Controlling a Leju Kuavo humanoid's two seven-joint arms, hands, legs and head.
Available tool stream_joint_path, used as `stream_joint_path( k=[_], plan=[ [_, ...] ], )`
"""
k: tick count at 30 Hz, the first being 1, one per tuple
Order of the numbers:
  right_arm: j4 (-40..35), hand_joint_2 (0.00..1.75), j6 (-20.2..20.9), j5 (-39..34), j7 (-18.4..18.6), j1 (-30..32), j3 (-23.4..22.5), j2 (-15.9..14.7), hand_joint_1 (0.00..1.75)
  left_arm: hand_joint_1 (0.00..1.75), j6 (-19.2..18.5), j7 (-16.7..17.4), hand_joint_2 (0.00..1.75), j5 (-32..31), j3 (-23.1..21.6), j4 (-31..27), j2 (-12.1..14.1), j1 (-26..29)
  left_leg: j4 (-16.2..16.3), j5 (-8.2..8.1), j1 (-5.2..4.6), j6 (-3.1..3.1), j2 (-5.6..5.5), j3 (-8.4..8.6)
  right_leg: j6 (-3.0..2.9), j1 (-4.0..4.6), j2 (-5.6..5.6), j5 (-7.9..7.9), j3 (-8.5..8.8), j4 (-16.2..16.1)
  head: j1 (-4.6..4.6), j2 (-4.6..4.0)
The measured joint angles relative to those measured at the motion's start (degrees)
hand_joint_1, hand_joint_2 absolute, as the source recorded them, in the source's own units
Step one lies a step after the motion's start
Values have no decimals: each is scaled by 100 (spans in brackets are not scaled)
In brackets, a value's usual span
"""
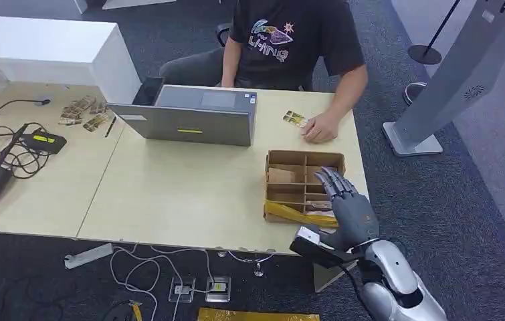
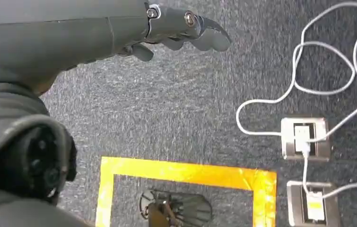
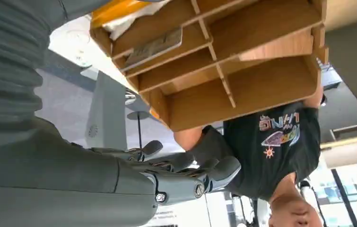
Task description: Pass the card to the sensor for recognition and then transmit it.
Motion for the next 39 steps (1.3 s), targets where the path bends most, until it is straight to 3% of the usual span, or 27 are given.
stream_joint_path(
  k=[6,27,32,39],
  plan=[
    [437,175,-196,-35,-26,-81,111,160,0,0,-522,197,0,-46,0,4,258,-18,0,1,4,-2,0,0,0,3,0,0,0,1,-2,0],
    [1011,175,-612,-288,51,-259,249,293,0,0,-568,321,0,-85,0,22,472,-26,0,2,3,-4,-1,0,-1,3,0,0,0,1,0,0],
    [1261,175,-760,-479,-312,-434,133,258,0,0,-546,321,0,-125,0,22,474,-25,0,3,3,-4,-1,1,0,2,0,0,0,0,0,0],
    [1490,175,-916,-514,-369,-559,-142,138,0,0,-544,321,0,-181,0,22,490,-23,1,3,2,-4,-1,1,0,2,0,0,-1,-1,-2,0]
  ],
)
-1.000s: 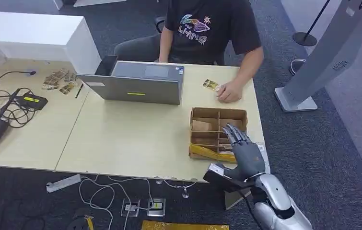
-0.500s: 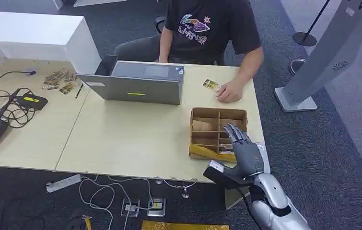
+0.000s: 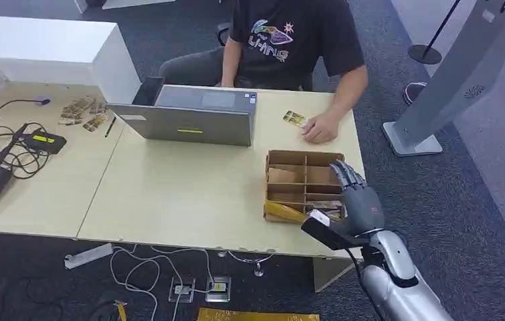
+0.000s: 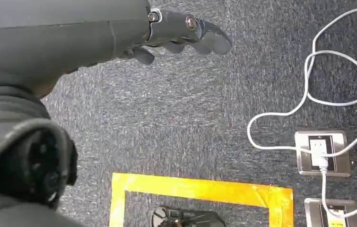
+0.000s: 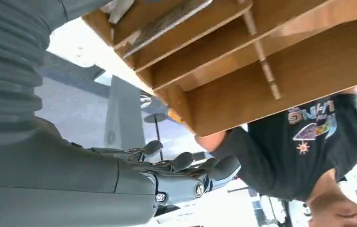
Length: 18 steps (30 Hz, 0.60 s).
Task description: Pass the card to the sensor for recognition and then transmit it.
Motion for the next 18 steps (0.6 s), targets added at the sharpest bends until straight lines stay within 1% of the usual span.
stream_joint_path(
  k=[7,18],
  plan=[
    [103,175,-33,-29,-2,-7,-264,-155,0,0,-4,0,0,-33,0,0,13,-1,0,-1,1,-1,1,0,0,0,3,0,0,0,2,0],
    [190,175,18,-33,52,37,-358,-166,0,0,-26,-2,0,-70,0,0,13,-1,0,0,1,-1,1,0,0,0,2,0,0,0,2,0]
  ],
)
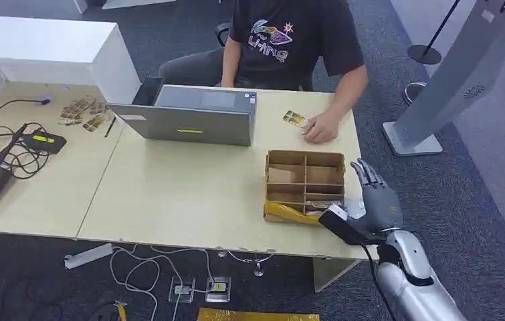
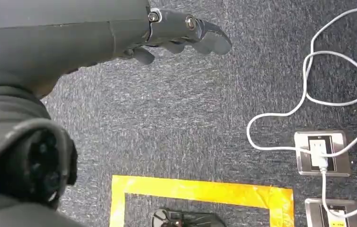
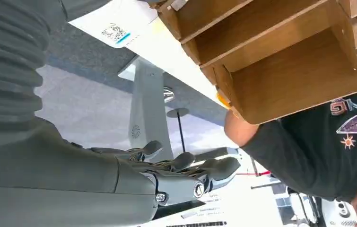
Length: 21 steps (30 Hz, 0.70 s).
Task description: Pass the card to the sensor for recognition and then transmit it.
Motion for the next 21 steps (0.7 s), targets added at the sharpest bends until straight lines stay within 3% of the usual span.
stream_joint_path(
  k=[21],
  plan=[
    [-116,175,559,-243,-190,134,166,112,0,0,-24,-11,0,-85,0,0,0,0,0,0,0,0,0,-1,0,0,-1,0,1,1,0,0]
  ],
)
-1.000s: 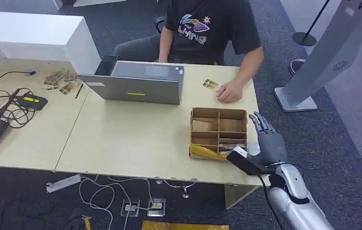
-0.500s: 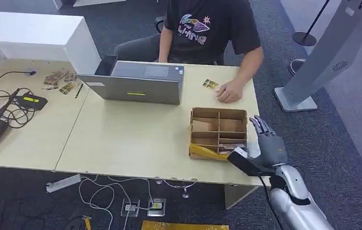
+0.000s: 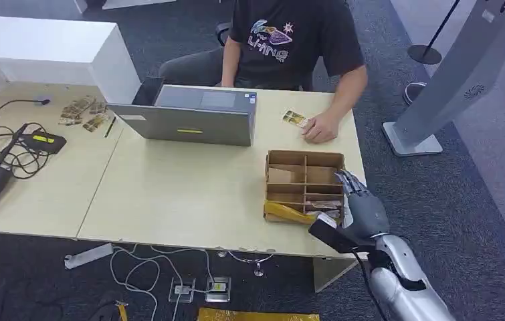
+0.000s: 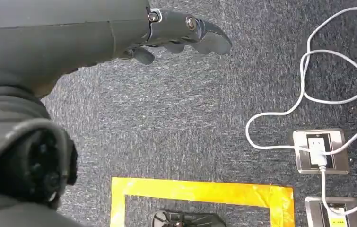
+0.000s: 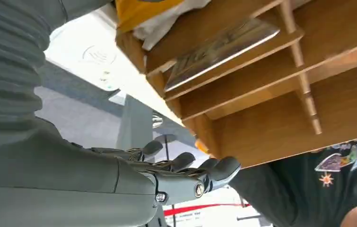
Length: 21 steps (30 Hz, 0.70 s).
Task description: Pass the card to the sensor for recognition and then transmit it.
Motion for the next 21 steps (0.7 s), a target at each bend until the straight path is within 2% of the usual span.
stream_joint_path(
  k=[7,13,21],
  plan=[
    [-46,175,7,-28,2,27,74,39,0,0,2,0,0,-4,0,0,0,0,0,0,0,0,0,0,0,0,0,0,0,0,0,0],
    [-175,175,-72,74,247,174,179,135,0,0,7,-2,0,-4,0,0,0,-2,0,0,0,0,0,0,0,0,1,0,0,0,-2,0],
    [-234,175,-77,74,273,209,278,195,0,0,7,0,0,-4,0,2,-2,-1,0,0,1,0,1,0,0,0,1,0,0,0,0,0]
  ],
)
